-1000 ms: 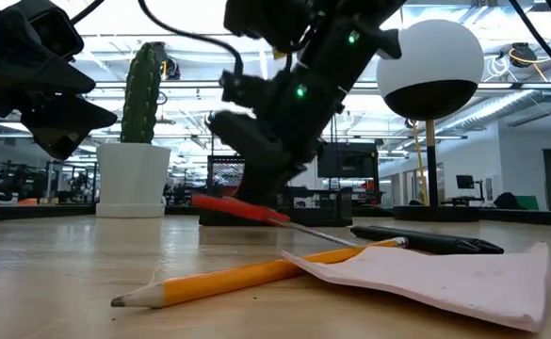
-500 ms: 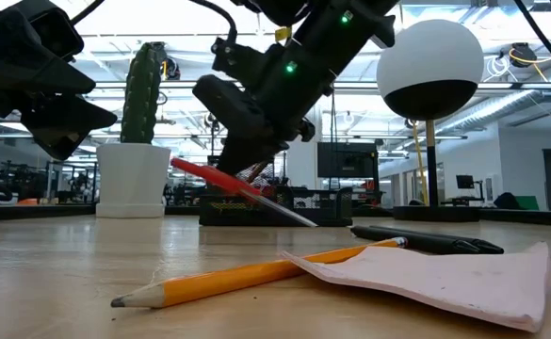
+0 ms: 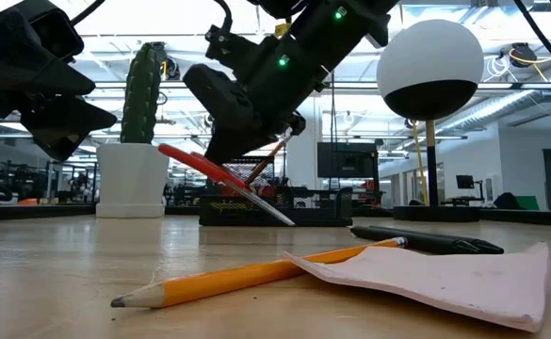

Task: Pick and place office supplies into organizer
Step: Put the red scissors into the top left of the desk organizer

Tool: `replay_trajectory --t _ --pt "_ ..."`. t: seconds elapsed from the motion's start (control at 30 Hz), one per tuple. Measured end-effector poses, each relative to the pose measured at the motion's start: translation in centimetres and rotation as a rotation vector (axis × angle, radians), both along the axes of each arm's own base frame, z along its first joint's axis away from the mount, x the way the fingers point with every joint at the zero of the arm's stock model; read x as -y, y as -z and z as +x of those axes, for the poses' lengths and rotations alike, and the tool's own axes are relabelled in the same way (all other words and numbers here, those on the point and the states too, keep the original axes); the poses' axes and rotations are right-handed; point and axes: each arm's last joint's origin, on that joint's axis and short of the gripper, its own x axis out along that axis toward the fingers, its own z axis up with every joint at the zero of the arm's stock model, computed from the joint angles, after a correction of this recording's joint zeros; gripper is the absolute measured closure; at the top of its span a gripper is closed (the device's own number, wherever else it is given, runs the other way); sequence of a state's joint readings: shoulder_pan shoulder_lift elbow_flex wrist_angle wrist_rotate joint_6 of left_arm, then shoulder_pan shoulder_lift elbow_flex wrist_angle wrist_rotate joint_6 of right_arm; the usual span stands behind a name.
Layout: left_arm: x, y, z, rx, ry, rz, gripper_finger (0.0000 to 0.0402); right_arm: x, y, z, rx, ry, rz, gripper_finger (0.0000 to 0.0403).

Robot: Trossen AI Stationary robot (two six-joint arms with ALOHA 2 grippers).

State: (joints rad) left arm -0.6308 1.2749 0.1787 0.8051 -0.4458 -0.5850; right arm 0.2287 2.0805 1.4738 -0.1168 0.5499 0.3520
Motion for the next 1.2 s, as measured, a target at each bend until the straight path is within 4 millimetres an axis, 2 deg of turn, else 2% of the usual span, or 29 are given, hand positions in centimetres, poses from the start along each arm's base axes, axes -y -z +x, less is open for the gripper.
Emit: replay_trajectory --t 0.27,0.47,0.83,1.0,1.2 --pt "0.0 0.0 0.0 0.000 0.000 0.000 0.0213 -0.1 -0.8 0.3 0.044 -0.034 -0.032 0.0395" --pt "0.1 0.0 0.0 -0.008 0.014 -0.026 0.0213 0.3 -2.0 0.2 0.070 -0.001 -0.131 0.0395" --pt "0.1 0.0 0.0 -0.006 0.020 -0.026 0.0213 1.3 -7.1 0.8 0.208 0.065 -0.504 0.0395" --pt "0.1 0.0 0.0 -0.007 0.018 -0.021 0.0213 3.9 -8.7 1.5 0.266 0.103 -0.615 0.0395" --pt "0.1 0.0 0.0 -0.007 0.018 -0.017 0.0213 8.2 -9.5 1.8 0.250 0.176 -0.707 0.0394"
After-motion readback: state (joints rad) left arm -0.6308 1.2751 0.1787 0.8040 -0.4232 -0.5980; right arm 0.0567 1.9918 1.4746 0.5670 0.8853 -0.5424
